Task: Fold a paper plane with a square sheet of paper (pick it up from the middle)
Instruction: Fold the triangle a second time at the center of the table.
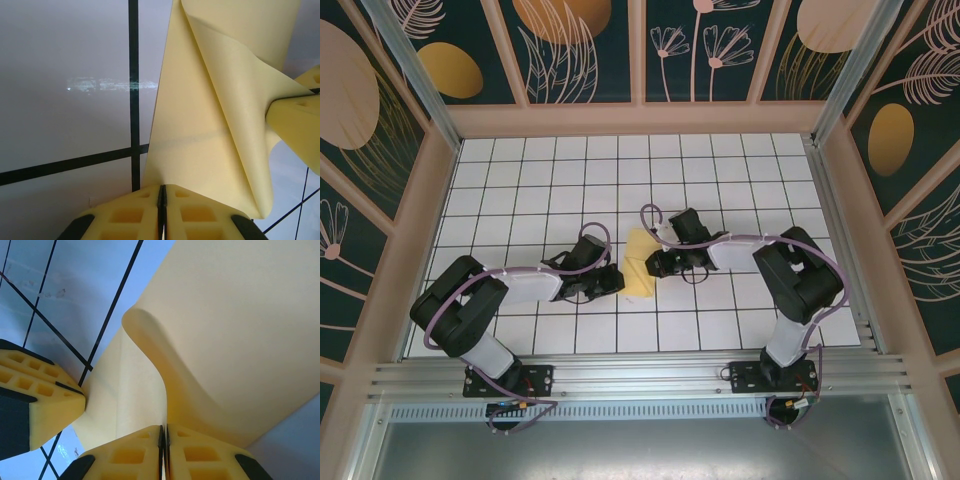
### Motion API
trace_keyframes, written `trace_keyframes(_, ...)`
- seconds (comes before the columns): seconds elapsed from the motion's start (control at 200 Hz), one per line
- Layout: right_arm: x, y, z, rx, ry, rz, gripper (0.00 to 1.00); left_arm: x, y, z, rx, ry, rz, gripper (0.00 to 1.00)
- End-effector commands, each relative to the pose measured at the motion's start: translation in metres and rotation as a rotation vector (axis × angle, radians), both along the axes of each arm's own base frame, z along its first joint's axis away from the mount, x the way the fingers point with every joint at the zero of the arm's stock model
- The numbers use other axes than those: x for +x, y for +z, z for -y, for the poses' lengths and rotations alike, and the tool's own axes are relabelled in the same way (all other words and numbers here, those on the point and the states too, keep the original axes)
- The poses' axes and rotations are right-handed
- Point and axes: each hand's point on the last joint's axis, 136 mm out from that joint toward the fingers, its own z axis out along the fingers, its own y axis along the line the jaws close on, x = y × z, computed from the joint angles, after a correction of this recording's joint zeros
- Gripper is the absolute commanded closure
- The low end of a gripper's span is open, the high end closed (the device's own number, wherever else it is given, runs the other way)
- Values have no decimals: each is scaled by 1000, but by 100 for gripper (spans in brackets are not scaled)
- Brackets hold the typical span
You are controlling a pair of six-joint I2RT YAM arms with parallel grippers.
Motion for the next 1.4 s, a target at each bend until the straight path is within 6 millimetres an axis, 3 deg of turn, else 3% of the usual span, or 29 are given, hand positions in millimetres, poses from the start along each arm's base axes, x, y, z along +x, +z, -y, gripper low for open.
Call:
trace_keyframes(0.0,6,-3,2,-19,4,7,86,-21,-40,-39,199,27,-93,88)
trace_keyframes(0.385,6,-11,7,-38,-17,-2,86,-20,-36,-37,187,27,-87,87)
trace_keyframes(0.686,4,-17,6,-38,-19,-24,86,-8,-14,-28,148,30,-38,82)
trace_keyframes(0.871,9,-6,0,-17,-14,-3,86,-9,-17,-27,151,25,-48,83)
trace_keyframes(1.101,6,-18,1,-33,-19,-36,85,-6,-13,-26,148,23,-34,82)
trace_keyframes(1.396,2,-32,6,-75,-30,-58,85,5,14,-26,126,60,33,73)
